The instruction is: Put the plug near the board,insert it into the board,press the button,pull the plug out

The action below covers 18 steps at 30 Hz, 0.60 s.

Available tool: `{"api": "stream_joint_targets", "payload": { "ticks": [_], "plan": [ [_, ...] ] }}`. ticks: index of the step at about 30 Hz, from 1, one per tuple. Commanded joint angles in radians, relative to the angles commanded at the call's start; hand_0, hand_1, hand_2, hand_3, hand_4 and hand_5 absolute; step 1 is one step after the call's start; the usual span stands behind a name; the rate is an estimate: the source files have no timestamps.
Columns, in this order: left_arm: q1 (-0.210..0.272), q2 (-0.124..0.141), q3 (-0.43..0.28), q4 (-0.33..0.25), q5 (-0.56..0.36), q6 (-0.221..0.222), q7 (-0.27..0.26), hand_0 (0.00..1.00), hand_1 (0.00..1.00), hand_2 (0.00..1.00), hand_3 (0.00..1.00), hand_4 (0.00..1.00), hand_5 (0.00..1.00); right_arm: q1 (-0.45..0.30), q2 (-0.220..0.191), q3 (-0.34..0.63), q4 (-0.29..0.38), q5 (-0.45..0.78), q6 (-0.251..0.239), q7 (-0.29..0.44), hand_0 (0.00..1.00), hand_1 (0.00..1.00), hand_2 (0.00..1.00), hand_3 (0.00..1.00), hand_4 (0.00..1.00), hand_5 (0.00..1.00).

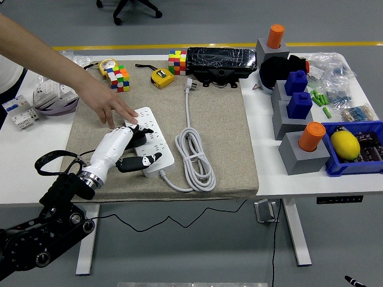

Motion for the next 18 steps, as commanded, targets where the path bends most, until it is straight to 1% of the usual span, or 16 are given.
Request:
{"api": "stream_joint_targets", "payload": {
  "ticks": [4,7,9,10,12,13,15,16,18],
  "plan": [
    [0.004,-0.002,-0.003,-0.004,0.000,0.003,-0.003,0.758,0.781,0.736,0.727,0.836,0.475,-0.002,0.001,0.001,0.000,-0.001,0.000,0.000,0.650,0.647,0.645,0.568,0.992,0.561],
    [0.010,-0.002,-0.018,-0.026,-0.001,0.018,-0.018,0.758,0.781,0.736,0.727,0.836,0.475,-0.001,0.001,0.004,0.000,-0.001,0.000,0.000,0.650,0.647,0.645,0.568,0.992,0.561],
    [0.015,0.002,-0.029,-0.056,-0.001,0.028,-0.028,0.758,0.781,0.736,0.727,0.836,0.475,-0.001,0.001,0.006,0.000,-0.002,-0.001,0.000,0.650,0.647,0.645,0.568,0.992,0.561],
    [0.017,0.004,-0.032,-0.071,-0.001,0.030,-0.031,0.746,0.772,0.722,0.701,0.837,0.478,-0.001,0.001,0.006,0.000,-0.002,-0.001,0.000,0.650,0.647,0.645,0.568,0.991,0.561],
    [0.022,0.011,-0.040,-0.116,0.002,0.028,-0.033,0.746,0.772,0.722,0.701,0.837,0.478,-0.001,0.001,0.006,-0.001,-0.003,-0.001,0.000,0.650,0.647,0.645,0.568,0.991,0.561],
    [0.023,0.013,-0.041,-0.125,0.002,0.027,-0.033,0.746,0.772,0.722,0.701,0.837,0.478,-0.001,0.001,0.006,-0.001,-0.003,0.000,0.000,0.650,0.647,0.645,0.568,0.991,0.561],
    [0.030,0.020,-0.051,-0.175,-0.003,-0.003,-0.020,0.746,0.772,0.722,0.701,0.837,0.478,-0.001,0.001,0.006,0.000,-0.003,0.000,0.000,0.650,0.647,0.645,0.568,0.991,0.561],
    [0.035,0.023,-0.056,-0.201,-0.004,-0.024,-0.007,0.489,0.574,0.545,0.675,0.837,0.477,-0.001,0.001,0.005,0.000,-0.003,0.000,0.000,0.651,0.647,0.645,0.567,0.991,0.560],
    [0.041,0.029,-0.063,-0.244,-0.006,-0.067,0.025,0.489,0.574,0.545,0.675,0.837,0.477,-0.001,0.001,0.005,0.000,-0.003,0.000,0.000,0.651,0.647,0.645,0.567,0.991,0.560]
  ]
}}
